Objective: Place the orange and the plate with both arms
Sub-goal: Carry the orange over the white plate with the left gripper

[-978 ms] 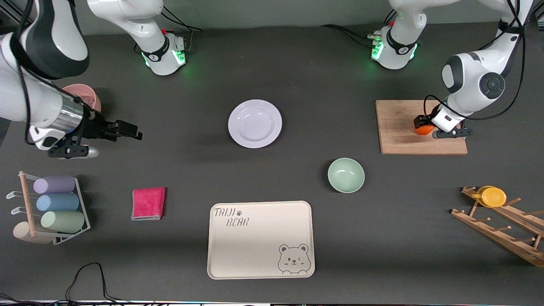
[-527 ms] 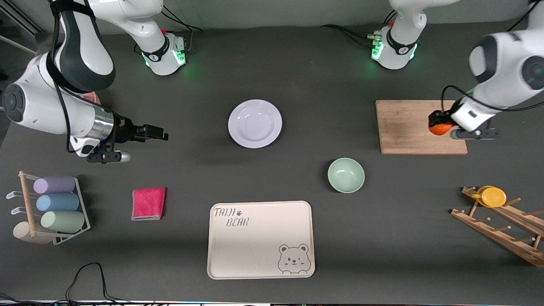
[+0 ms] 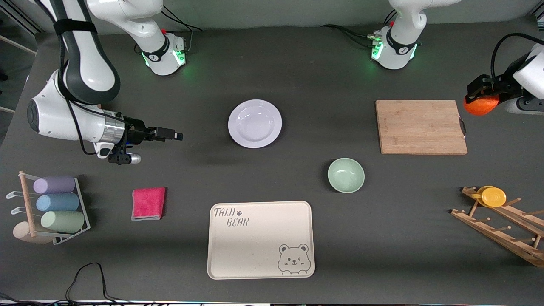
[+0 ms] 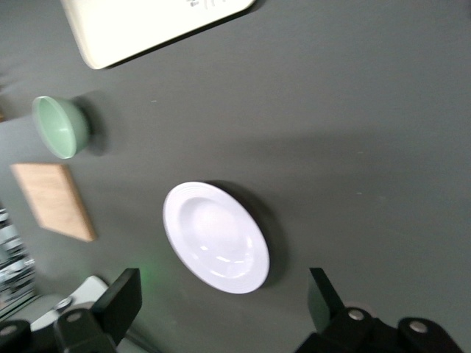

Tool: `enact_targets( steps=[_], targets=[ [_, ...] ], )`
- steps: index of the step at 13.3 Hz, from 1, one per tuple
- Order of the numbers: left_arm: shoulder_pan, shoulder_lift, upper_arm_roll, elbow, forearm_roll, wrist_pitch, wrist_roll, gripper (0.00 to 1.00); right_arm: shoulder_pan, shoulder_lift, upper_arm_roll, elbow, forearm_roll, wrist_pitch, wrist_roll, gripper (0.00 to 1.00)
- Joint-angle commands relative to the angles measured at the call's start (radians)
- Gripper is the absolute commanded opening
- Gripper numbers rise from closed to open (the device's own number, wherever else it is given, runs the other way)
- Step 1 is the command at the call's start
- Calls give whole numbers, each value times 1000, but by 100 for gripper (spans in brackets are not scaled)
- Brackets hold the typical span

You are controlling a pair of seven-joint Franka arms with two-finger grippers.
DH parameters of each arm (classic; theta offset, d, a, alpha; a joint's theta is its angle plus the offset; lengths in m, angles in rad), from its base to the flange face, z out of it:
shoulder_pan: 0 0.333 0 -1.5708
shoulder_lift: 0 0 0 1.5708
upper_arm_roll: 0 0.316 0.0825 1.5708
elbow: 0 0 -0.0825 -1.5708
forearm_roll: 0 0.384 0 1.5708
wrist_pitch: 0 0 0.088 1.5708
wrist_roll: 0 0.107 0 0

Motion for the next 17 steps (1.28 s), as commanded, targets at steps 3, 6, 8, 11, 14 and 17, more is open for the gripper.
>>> enact_targets(
  steps=[3, 6, 8, 11, 14, 17],
  targets=[
    [-224, 77, -93, 84, -66, -9, -456, 0, 7, -4, -45, -89, 215, 17, -192, 100],
    [-284, 211, -200, 165, -109, 104, -719, 0, 10, 25, -45, -98, 307, 18, -280, 100],
    [-392, 308, -217, 176, -91, 247, -895, 0, 10, 50, -45, -98, 352, 18, -326, 100],
    [-535, 437, -219, 178, 18, 378, -1149, 0, 31, 56, -45, -98, 377, 17, -327, 100],
    [-620, 528, -217, 170, 41, 474, -1226, 0, 51, 64, -45, -103, 397, 12, -341, 100],
    [-690, 617, -217, 152, 84, 580, -1305, 0, 53, 70, -44, -118, 397, 12, -358, 100]
  ],
)
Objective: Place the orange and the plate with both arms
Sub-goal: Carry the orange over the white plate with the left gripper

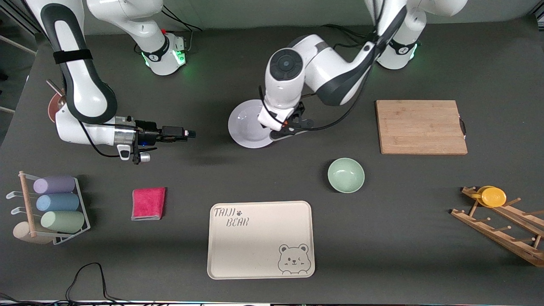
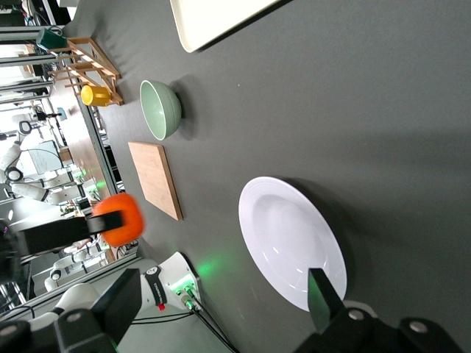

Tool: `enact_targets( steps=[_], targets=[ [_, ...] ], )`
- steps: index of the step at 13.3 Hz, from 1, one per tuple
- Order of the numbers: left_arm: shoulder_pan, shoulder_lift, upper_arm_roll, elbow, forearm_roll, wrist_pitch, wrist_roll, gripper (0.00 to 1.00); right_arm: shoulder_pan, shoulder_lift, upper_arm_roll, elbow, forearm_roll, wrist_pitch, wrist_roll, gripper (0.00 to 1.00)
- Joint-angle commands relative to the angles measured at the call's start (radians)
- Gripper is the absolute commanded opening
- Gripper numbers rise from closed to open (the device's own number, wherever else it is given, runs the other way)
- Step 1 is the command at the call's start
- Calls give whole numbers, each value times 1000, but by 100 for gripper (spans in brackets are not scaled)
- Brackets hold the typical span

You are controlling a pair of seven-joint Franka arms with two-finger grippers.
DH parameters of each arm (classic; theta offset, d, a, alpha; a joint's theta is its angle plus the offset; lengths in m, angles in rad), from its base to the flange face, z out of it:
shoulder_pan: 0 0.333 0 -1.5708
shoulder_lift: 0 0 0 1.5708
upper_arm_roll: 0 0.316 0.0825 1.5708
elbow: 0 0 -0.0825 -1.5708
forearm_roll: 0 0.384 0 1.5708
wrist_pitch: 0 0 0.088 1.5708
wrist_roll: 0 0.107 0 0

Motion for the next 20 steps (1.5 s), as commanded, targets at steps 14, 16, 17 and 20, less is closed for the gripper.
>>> enact_targets(
  steps=[14, 16, 17, 20],
  targets=[
    [-172, 261, 14, -21, 43, 312, -194, 23, 9, 219, -1, -88, 280, 10, -531, 100],
    [-171, 258, 16, -21, 38, 307, -196, 100, 8, 246, -1, -97, 327, -1, -642, 100],
    [-165, 253, 17, -19, 38, 295, -196, 100, 11, 247, 0, -98, 352, -1, -642, 100],
    [-116, 177, 37, -19, 50, 170, -166, 100, 45, 249, 11, -127, 423, 1, -659, 100]
  ],
)
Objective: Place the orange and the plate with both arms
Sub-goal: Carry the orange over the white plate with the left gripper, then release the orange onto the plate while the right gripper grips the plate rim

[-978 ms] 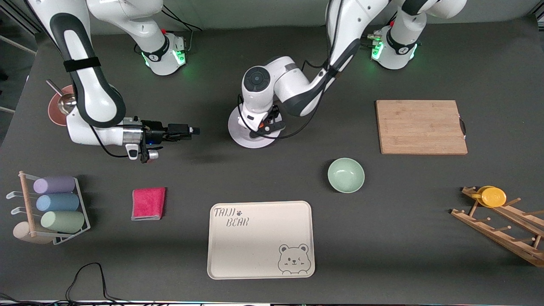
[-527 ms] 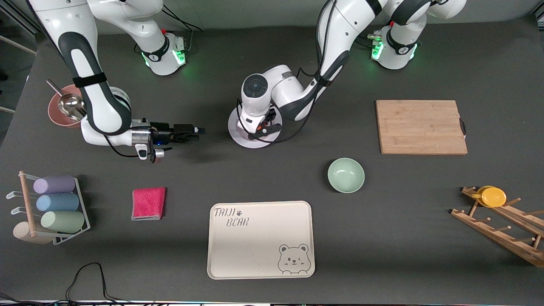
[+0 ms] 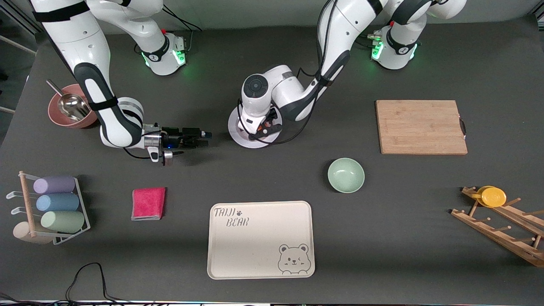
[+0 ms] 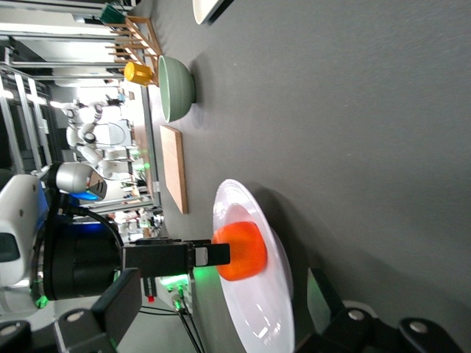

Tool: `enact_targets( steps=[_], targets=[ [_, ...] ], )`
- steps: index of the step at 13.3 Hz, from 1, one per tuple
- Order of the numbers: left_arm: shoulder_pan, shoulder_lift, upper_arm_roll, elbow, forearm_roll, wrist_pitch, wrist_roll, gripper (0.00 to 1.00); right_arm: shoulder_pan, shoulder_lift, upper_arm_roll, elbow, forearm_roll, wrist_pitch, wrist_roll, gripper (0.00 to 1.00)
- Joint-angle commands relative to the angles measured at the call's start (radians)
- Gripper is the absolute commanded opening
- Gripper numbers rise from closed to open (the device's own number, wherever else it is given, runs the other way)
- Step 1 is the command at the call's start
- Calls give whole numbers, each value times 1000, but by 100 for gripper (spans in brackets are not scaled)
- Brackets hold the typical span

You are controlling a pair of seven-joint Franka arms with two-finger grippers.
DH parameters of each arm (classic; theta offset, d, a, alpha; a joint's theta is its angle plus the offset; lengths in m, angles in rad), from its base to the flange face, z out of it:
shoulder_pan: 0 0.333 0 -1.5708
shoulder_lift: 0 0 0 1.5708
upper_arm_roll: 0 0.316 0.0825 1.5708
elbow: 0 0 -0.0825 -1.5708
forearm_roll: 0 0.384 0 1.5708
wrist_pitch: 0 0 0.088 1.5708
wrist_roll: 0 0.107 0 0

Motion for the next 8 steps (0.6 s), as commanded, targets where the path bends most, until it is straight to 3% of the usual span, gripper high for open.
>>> enact_targets(
  steps=[1, 3, 7, 8],
  targets=[
    [63, -132, 35, -16, 31, -167, 73, 100, 41, -12, 6, -35, 52, 8, -29, 100],
    [165, -243, 41, -15, 21, -316, 271, 100, 56, -18, 8, -71, 54, 16, -32, 100],
    [392, -416, 50, -16, 14, -467, 549, 100, 93, -21, 9, -103, 54, 74, -60, 100],
    [415, -447, 84, -16, 13, -504, 634, 100, 99, -20, 17, -105, 54, 85, -62, 100]
  ],
)
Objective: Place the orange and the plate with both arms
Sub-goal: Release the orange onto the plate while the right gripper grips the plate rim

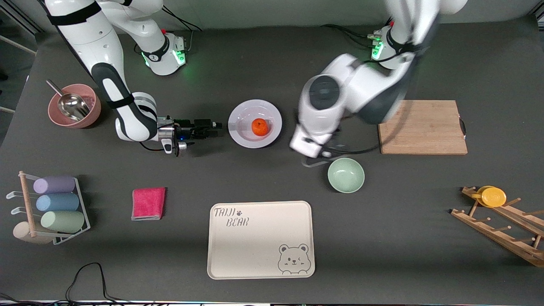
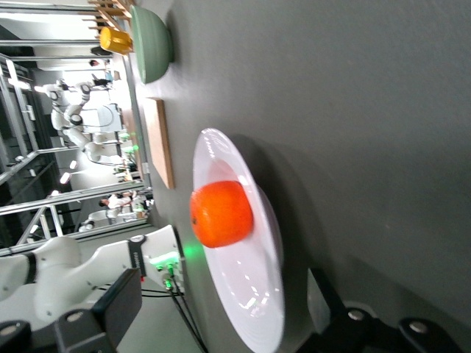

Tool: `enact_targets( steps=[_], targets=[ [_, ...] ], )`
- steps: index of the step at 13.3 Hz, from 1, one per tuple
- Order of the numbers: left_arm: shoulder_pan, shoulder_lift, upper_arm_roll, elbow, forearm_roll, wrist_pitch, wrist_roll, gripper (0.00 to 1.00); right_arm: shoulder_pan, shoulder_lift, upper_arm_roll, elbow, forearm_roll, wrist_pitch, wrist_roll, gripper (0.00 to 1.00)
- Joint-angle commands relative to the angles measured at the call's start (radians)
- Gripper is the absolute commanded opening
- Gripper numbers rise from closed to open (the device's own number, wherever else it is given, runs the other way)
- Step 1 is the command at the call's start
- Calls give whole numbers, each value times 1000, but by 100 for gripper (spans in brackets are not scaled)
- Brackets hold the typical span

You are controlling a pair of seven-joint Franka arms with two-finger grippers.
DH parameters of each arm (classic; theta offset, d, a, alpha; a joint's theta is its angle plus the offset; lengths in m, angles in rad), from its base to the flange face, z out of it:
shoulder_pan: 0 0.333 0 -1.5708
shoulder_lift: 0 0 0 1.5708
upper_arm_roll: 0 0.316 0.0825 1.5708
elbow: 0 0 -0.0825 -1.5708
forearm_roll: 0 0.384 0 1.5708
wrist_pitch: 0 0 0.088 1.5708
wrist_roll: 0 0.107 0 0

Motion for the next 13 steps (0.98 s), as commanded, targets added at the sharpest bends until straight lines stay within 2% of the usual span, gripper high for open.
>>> enact_targets(
  steps=[1, 5, 8, 9, 11, 12, 13],
  targets=[
    [44, -98, 74, -45, -9, -76, 227, 100, 25, -23, 16, -32, 37, 50, -29, 100],
    [38, -224, 275, -100, -72, -163, 555, 100, 25, -18, 118, -64, 162, 140, -110, 100],
    [70, -253, 361, -125, -63, -180, 730, 100, 25, -15, 131, -66, 173, 155, -113, 100],
    [146, -255, 337, -125, -60, -191, 740, 100, 25, -14, 132, -66, 173, 155, -116, 100],
    [362, -252, 140, -126, -46, -211, 741, 100, 25, -1, 132, -66, 175, 155, -142, 97],
    [397, -253, 101, -125, -42, -225, 740, 100, 25, 3, 134, -66, 184, 155, -156, 93],
    [395, -261, 101, -125, -26, -237, 740, 100, 28, 8, 140, -66, 205, 156, -168, 89]
  ],
)
